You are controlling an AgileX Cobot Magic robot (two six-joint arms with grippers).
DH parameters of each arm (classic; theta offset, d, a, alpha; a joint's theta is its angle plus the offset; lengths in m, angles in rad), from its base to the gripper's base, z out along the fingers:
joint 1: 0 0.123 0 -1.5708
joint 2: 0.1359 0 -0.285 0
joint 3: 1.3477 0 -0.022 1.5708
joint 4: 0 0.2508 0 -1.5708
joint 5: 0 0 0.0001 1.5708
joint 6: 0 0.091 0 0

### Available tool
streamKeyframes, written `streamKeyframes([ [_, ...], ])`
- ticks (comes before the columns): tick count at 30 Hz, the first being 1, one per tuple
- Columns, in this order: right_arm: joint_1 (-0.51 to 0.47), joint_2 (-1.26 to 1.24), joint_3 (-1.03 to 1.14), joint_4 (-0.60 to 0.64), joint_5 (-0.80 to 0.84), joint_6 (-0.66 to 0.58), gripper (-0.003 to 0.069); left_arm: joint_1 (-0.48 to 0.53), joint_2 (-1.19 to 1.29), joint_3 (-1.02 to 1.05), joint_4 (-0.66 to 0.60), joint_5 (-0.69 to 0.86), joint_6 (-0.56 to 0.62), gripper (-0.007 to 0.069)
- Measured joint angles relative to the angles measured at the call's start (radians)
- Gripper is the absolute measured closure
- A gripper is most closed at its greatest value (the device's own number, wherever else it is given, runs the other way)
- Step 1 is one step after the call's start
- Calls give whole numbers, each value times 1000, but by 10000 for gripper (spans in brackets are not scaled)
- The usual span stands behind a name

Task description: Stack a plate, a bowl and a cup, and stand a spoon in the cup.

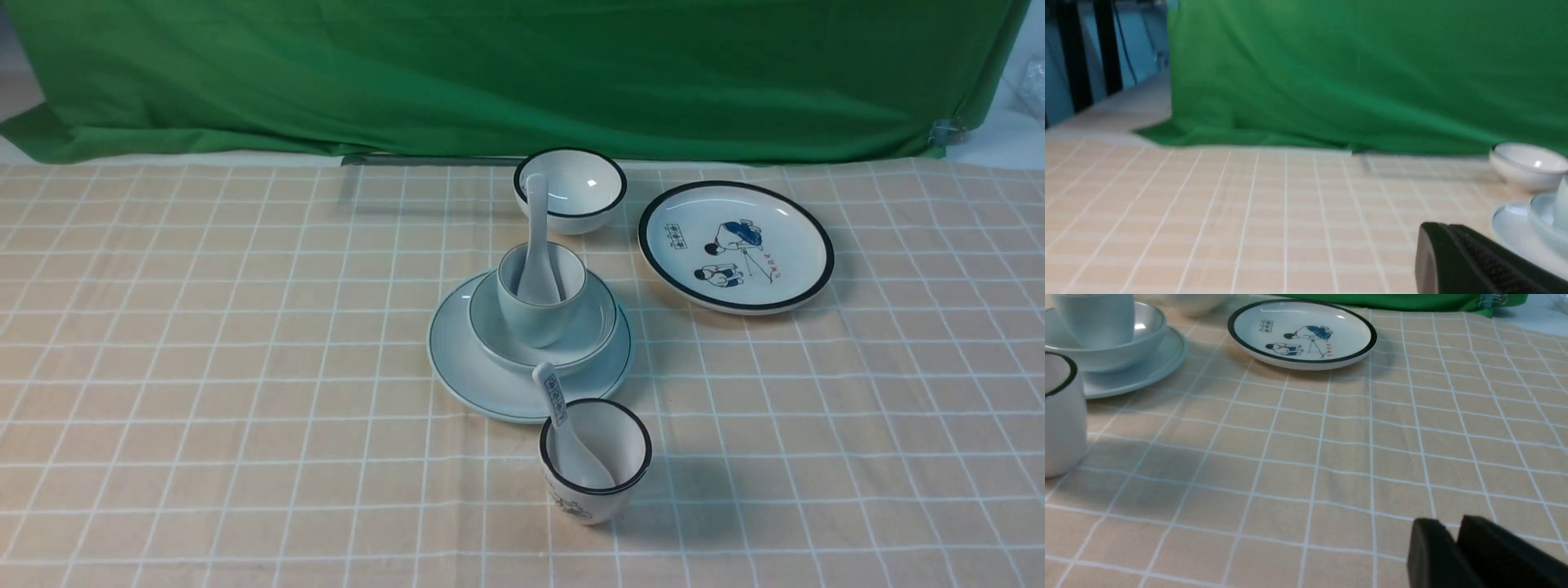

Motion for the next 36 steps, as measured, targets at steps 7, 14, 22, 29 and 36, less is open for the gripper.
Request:
streamKeyframes([
  [7,0,0,0,0,-7,0,501,5,-6,11,-28,77,1,622],
  [14,0,0,0,0,-7,0,486,6,-6,11,-29,75,1,622],
  [22,0,0,0,0,-7,0,473,6,-6,11,-31,75,0,622],
  [29,0,0,0,0,-7,0,456,6,-6,11,-31,74,3,622],
  [36,0,0,0,0,-7,0,435,6,-6,11,-32,74,3,622],
])
